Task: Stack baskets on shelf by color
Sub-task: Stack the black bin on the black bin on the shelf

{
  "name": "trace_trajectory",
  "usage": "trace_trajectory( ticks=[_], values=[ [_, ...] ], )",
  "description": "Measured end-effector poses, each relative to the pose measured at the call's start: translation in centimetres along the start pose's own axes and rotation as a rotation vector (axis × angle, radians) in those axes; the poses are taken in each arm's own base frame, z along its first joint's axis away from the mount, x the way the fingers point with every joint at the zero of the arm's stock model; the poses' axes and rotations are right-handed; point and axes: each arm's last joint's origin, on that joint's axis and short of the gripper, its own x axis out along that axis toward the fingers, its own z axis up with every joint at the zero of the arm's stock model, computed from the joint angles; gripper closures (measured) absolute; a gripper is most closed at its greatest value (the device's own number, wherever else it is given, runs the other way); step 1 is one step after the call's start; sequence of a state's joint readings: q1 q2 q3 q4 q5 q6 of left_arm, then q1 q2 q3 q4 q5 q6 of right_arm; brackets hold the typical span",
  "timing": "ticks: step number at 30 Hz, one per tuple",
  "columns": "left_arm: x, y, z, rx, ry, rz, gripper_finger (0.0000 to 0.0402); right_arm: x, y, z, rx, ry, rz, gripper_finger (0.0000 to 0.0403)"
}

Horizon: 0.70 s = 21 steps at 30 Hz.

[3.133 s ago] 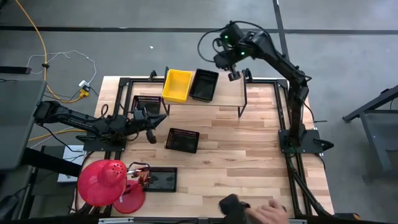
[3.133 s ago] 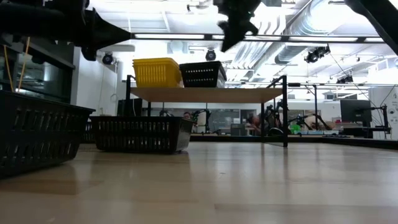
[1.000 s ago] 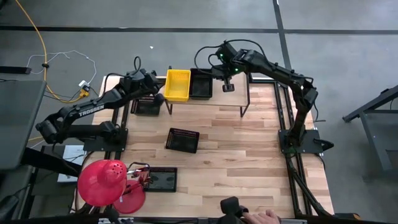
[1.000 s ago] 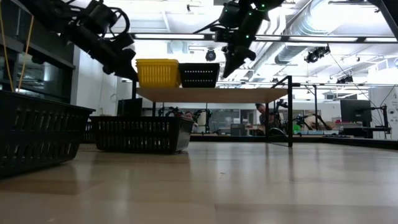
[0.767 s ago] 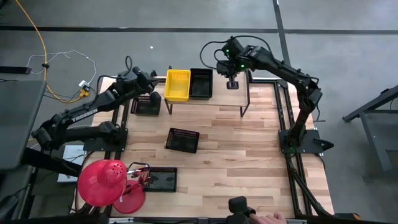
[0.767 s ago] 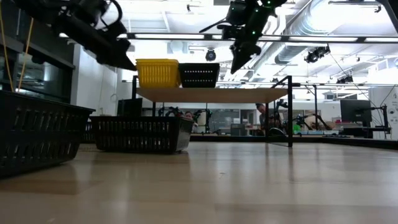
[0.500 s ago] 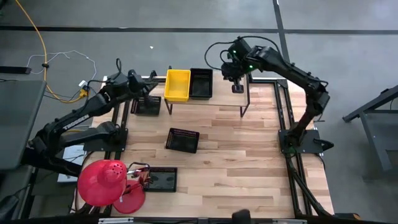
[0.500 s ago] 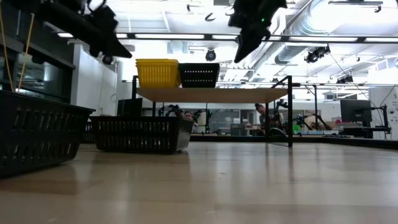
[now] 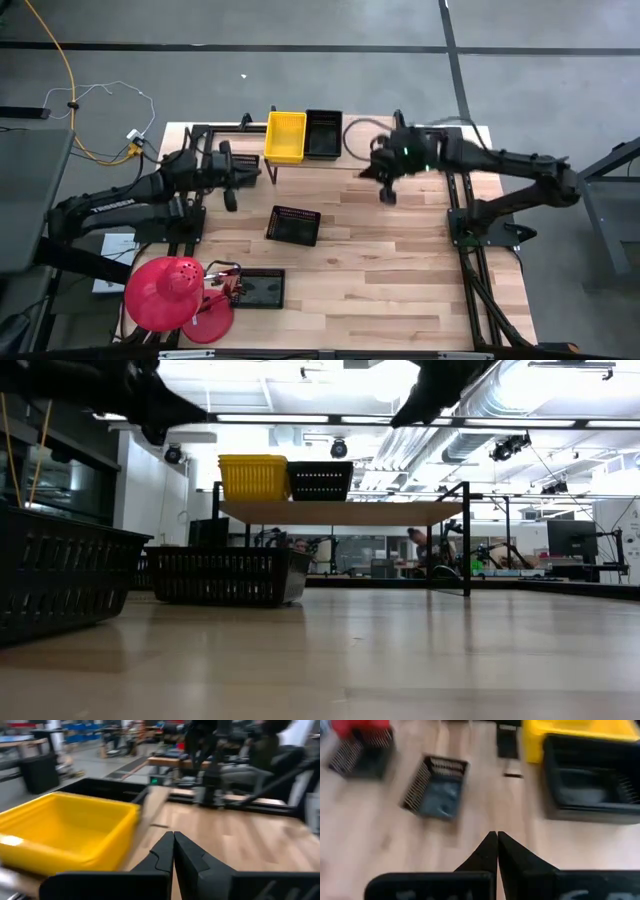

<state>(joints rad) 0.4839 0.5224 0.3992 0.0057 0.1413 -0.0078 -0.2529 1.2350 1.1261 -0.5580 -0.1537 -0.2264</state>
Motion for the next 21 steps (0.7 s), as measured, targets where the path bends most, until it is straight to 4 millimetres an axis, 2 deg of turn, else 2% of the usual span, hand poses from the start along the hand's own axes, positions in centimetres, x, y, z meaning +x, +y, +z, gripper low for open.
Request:
trace_trajectory(
  ticks=[5,11,15,21],
  values=[
    [-0.4,-1.9,0.2,0.039,-0.025,-0.134,0.0402,1.9,5.6,-0.3,0.242,-0.058,0.026,0.0403],
    [-0.8,-3.7,0.1,0.095,-0.022,-0.271,0.0402,4.5,11.6,0.0,0.555,-0.028,-0.066,0.0403],
    [-1.0,-4.4,-0.1,0.102,-0.007,-0.332,0.0401,7.1,14.3,-0.1,0.719,0.019,-0.095,0.0403],
    [-1.2,-5.2,0.0,0.103,-0.019,-0.388,0.0402,11.7,16.3,-0.6,0.689,0.008,-0.083,0.0403]
  ],
)
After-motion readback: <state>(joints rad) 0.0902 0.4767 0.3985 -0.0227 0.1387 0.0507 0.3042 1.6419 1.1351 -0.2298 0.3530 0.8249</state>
